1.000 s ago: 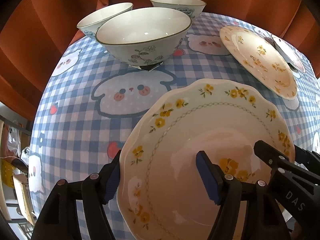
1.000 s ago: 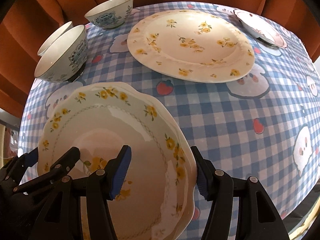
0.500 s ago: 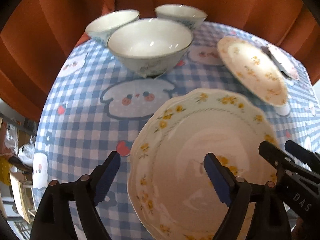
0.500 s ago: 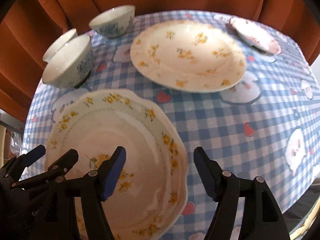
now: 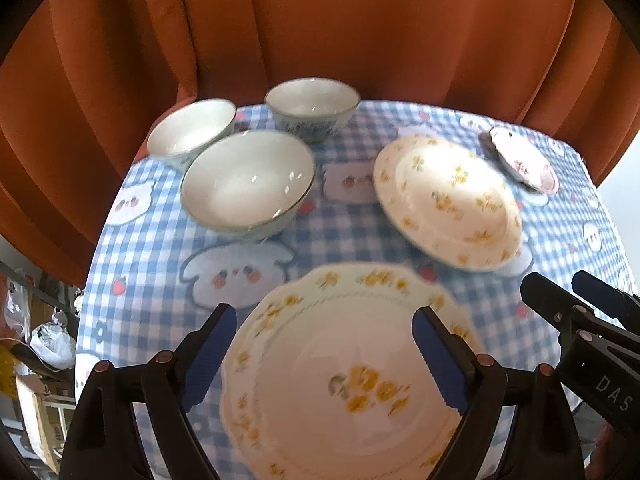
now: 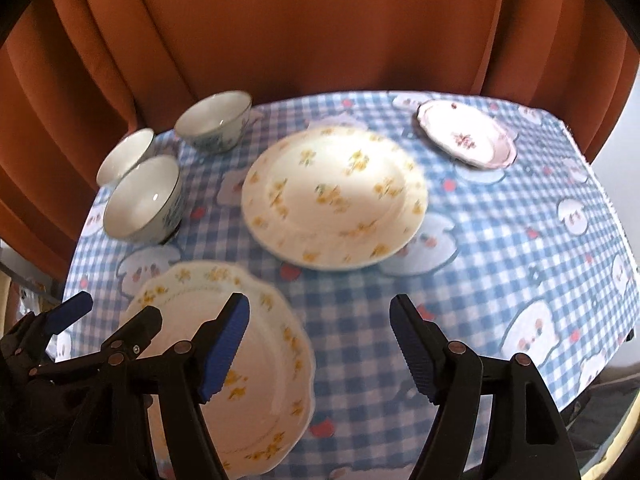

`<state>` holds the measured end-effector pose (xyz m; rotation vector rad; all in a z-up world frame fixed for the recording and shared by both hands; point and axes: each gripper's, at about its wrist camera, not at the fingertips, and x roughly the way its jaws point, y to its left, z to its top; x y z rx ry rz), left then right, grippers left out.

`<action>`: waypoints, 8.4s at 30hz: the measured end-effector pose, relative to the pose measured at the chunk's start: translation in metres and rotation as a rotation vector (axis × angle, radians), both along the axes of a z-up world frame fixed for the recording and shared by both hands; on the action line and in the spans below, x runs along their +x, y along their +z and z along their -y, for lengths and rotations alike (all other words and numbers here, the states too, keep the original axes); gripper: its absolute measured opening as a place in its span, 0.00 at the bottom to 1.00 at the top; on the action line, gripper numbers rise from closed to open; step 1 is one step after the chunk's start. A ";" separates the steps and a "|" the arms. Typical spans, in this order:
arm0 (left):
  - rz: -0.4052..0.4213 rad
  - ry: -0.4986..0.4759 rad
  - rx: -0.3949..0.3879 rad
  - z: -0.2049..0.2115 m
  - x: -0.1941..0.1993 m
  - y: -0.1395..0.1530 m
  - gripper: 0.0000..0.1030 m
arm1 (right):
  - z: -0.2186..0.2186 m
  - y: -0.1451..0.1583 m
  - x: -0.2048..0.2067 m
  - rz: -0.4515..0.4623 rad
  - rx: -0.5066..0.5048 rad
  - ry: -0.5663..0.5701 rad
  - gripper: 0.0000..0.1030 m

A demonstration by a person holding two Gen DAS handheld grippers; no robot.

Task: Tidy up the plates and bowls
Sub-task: 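Carry the plate over the single yellow-floral plate near the bowls, then lower the plate onto the other yellow-floral plate and open left tool, then move the left tool to the red-rimmed white plate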

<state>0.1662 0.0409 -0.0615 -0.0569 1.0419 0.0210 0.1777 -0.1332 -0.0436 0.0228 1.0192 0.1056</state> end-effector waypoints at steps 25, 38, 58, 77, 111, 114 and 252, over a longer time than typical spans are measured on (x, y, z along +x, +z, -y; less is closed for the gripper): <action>-0.022 0.123 0.072 0.069 0.128 -0.028 0.90 | 0.068 -0.028 0.162 -0.040 0.083 0.108 0.74; -0.099 0.097 0.058 0.089 0.162 -0.082 0.82 | 0.071 -0.071 0.202 -0.079 0.050 0.089 0.87; -0.140 0.025 0.059 0.119 0.153 -0.093 0.72 | 0.088 -0.090 0.186 -0.135 -0.011 0.047 0.54; -0.123 -0.026 0.092 0.152 0.134 -0.095 0.74 | 0.123 -0.104 0.155 -0.188 -0.021 0.003 0.55; -0.006 -0.054 0.014 0.070 0.034 0.004 0.73 | 0.057 -0.001 0.055 -0.051 -0.066 -0.054 0.55; -0.013 -0.043 0.008 0.055 0.022 0.006 0.73 | 0.044 -0.001 0.042 -0.051 -0.067 -0.046 0.55; -0.009 0.091 0.051 0.222 0.062 0.012 0.79 | 0.172 0.011 0.068 -0.012 -0.041 0.150 0.67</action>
